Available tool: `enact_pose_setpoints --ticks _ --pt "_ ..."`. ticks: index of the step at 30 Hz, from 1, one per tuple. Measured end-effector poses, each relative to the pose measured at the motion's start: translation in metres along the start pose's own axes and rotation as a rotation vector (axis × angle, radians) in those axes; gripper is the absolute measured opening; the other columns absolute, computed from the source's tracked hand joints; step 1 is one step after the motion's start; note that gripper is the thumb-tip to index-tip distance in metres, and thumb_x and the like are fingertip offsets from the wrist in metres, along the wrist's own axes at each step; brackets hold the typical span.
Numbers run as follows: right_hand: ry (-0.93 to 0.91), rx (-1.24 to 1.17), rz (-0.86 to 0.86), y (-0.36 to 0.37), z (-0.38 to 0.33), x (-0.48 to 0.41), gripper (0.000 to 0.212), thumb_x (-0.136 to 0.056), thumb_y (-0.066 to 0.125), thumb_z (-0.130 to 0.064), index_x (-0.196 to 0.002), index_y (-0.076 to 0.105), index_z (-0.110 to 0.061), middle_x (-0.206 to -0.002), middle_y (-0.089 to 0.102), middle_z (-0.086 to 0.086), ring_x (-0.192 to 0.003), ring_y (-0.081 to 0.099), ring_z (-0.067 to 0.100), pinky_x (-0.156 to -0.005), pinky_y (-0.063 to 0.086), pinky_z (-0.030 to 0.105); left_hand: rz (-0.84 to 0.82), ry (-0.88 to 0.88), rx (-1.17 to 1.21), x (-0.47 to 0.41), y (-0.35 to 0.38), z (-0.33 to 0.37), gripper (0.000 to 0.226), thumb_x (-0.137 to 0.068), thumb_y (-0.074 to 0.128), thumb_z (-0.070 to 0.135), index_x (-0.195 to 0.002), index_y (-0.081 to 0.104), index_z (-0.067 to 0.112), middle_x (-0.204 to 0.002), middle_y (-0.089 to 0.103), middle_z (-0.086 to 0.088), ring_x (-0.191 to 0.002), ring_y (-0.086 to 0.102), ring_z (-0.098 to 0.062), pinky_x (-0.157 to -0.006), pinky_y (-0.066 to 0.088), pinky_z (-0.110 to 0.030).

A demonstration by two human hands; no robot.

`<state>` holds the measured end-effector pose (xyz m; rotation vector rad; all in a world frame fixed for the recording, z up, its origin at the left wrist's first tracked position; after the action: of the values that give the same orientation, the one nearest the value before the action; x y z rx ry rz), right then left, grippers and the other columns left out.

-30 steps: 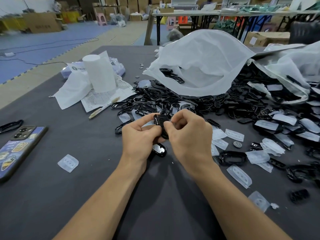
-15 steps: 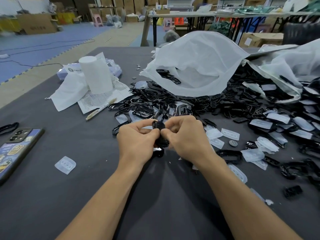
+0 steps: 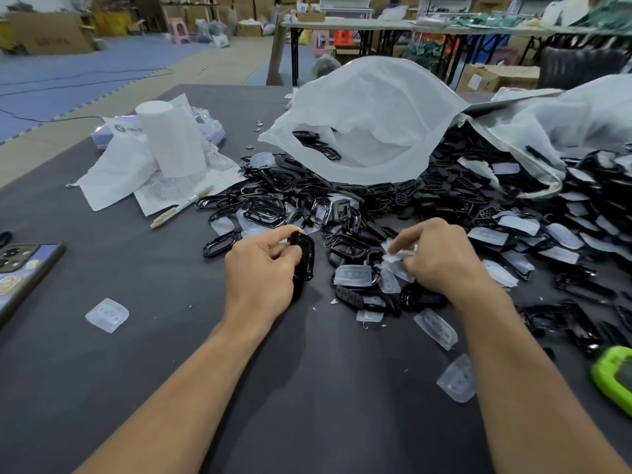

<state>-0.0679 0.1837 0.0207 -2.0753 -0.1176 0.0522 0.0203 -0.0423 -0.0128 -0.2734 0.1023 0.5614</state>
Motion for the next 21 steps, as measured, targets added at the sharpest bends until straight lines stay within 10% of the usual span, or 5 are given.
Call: enact_pose_setpoints --ticks 8,21 --pt "-0.079 -0.501 0.207 0.003 -0.008 0.005 0.031 -0.09 0.075 -0.025 -0.064 0.075 -0.041 -0.062 0.071 -0.017 -0.054 0.061 0.0 -0.054 0.046 0.014 -0.005 0.006 -0.029 0.001 0.001 0.007 0.04 -0.079 0.067 0.02 -0.087 0.074 0.059 -0.07 0.077 0.014 -0.073 0.077 -0.025 -0.076 0.064 -0.048" --pt "-0.058 -1.144 -0.039 0.03 -0.044 0.017 0.018 -0.089 0.077 -0.009 -0.071 0.076 -0.012 -0.059 0.06 0.002 -0.052 0.049 0.009 -0.049 0.043 0.017 -0.012 0.053 -0.01 0.001 0.003 0.009 0.039 -0.083 0.069 0.015 -0.092 0.076 0.053 -0.07 0.077 0.014 -0.069 0.077 -0.016 -0.076 0.064 -0.042"
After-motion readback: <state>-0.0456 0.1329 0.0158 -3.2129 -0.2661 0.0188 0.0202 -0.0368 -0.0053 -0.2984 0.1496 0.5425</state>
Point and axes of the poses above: each hand's wrist, its own x-axis away from the middle knuckle, its own y-axis out of the palm, z = x × y, the point moved 2 cm from there along -x, towards the middle knuckle
